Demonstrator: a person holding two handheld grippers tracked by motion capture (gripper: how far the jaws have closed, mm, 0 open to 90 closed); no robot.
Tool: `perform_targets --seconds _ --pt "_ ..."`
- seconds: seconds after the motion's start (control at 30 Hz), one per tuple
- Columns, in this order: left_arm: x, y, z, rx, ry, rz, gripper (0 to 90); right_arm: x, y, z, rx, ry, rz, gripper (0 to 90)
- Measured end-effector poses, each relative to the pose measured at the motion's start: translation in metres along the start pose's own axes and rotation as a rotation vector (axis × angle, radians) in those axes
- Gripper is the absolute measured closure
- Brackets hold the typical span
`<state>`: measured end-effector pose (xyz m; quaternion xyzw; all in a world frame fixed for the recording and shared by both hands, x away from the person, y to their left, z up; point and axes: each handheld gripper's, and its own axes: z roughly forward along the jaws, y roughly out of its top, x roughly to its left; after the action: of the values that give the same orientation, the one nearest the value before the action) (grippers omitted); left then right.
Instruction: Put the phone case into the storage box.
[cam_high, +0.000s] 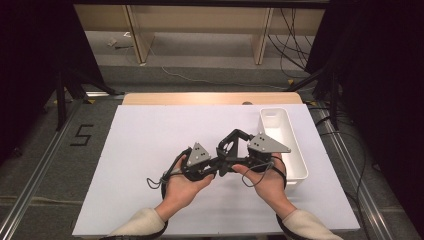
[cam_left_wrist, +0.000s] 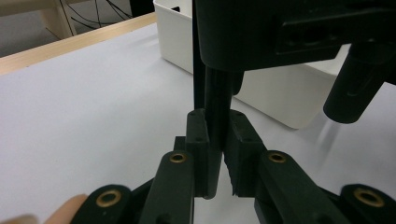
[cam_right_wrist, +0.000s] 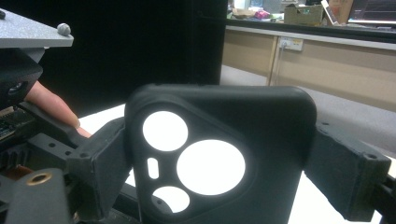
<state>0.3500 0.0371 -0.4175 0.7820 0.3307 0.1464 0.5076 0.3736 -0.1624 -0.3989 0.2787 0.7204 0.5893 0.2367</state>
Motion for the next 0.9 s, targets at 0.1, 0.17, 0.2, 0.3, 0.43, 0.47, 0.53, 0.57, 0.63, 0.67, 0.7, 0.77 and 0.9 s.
perform_targets --seconds 0.1,0.17,0.2,0.3,0.43,0.47,0.53,0.57,0.63,0.67,0.7,0.77,0.9 --pt "-0.0002 0.0002 0.0000 -0.007 0.001 0.003 79.9 -0.0002 0.0004 -0.0005 0.000 -0.003 0.002 14.8" --pt "-0.0001 0.0004 0.0000 -0.011 0.000 0.005 79.8 -0.0004 0.0008 -0.0007 -0.001 -0.003 0.005 14.9" --pt "-0.0002 0.0005 -0.0001 -0.012 -0.001 0.006 79.7 -0.0004 0.0011 -0.0010 0.000 -0.003 0.006 14.9" --pt "-0.0002 0.0008 -0.0003 -0.016 -0.003 0.010 79.4 -0.0007 0.0019 -0.0015 -0.004 -0.004 0.008 15.1" --pt "-0.0001 0.0011 -0.0004 -0.022 -0.003 0.019 78.7 -0.0016 0.0030 -0.0023 -0.008 -0.007 0.013 15.2" --pt "-0.0002 0.0008 -0.0002 -0.022 -0.004 0.020 78.2 -0.0017 0.0034 -0.0026 -0.012 -0.009 0.017 15.2" --pt "0.0001 0.0001 0.0003 -0.023 -0.001 0.029 75.9 -0.0023 0.0045 -0.0034 -0.014 -0.009 0.019 15.2" --pt "0.0003 -0.0003 0.0007 -0.029 -0.002 0.032 74.3 -0.0027 0.0051 -0.0038 -0.018 -0.010 0.020 15.2" --pt "0.0001 -0.0004 0.0010 -0.037 -0.012 0.049 70.4 -0.0038 0.0061 -0.0044 -0.023 -0.012 0.019 15.2" --pt "-0.0004 -0.0001 0.0007 -0.039 -0.011 0.063 67.5 -0.0044 0.0066 -0.0050 -0.023 -0.017 0.021 15.2" --pt "-0.0010 0.0001 0.0003 -0.045 -0.011 0.073 64.9 -0.0050 0.0069 -0.0054 -0.025 -0.017 0.024 15.2" --pt "-0.0017 0.0008 -0.0004 -0.050 -0.029 0.092 56.6 -0.0065 0.0077 -0.0062 -0.029 -0.019 0.025 15.2" --pt "-0.0030 0.0014 -0.0015 -0.044 -0.059 0.089 34.5 -0.0084 0.0094 -0.0075 -0.035 -0.022 0.030 15.2"
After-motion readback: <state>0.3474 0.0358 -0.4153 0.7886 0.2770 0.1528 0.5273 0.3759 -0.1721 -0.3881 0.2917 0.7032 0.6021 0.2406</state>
